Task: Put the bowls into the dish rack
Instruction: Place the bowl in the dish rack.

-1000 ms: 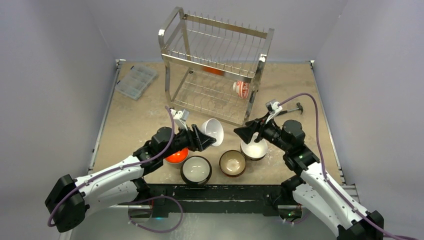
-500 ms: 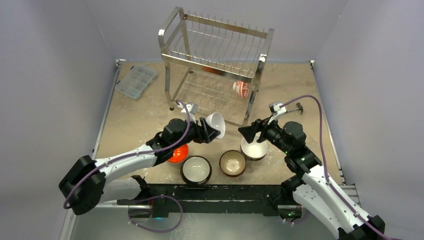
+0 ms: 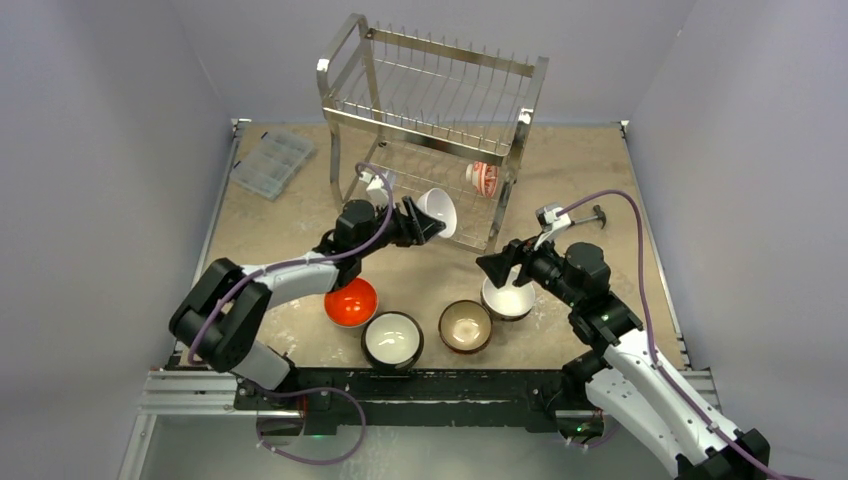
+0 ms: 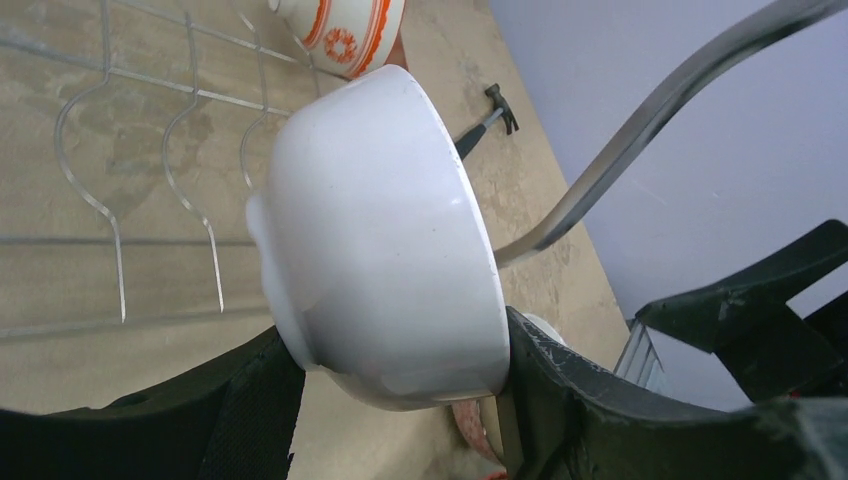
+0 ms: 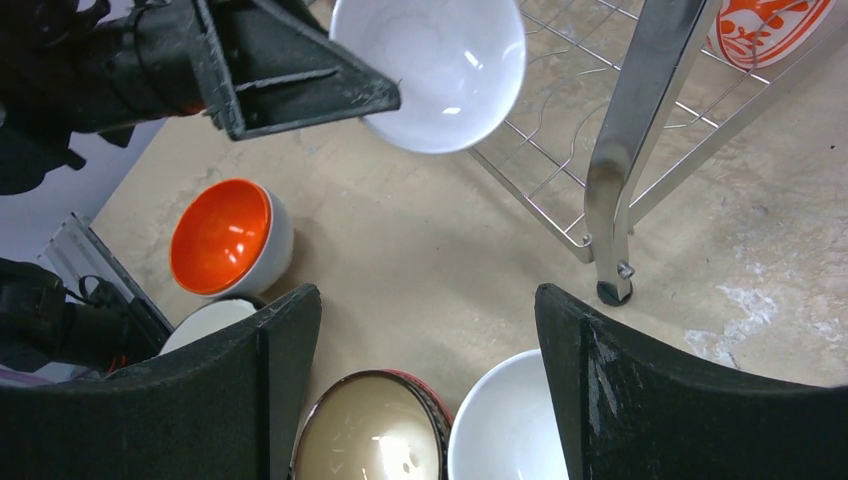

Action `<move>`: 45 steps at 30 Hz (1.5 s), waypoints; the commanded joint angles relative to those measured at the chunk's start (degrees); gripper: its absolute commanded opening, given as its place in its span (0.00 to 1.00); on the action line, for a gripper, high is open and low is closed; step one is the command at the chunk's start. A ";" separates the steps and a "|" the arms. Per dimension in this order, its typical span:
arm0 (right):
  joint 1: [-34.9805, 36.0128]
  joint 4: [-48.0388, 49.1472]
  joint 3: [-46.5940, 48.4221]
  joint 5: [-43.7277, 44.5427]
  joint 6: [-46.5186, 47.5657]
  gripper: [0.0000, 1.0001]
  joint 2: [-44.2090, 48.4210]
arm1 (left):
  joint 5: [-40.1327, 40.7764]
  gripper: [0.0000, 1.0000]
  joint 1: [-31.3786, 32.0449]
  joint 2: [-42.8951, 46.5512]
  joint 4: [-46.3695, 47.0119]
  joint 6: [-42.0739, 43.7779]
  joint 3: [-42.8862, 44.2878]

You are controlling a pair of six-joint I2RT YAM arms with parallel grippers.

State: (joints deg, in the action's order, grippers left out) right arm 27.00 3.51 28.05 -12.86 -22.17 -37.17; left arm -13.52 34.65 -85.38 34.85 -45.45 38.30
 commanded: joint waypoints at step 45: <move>0.15 2.04 0.78 0.47 2.41 0.80 -1.04 | 3.70 0.00 -5.74 -29.66 14.37 20.31 29.07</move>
State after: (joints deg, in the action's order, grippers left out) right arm 27.00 3.73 28.05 -12.93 -20.51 -38.89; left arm -10.24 29.26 -113.51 43.03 -27.90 63.13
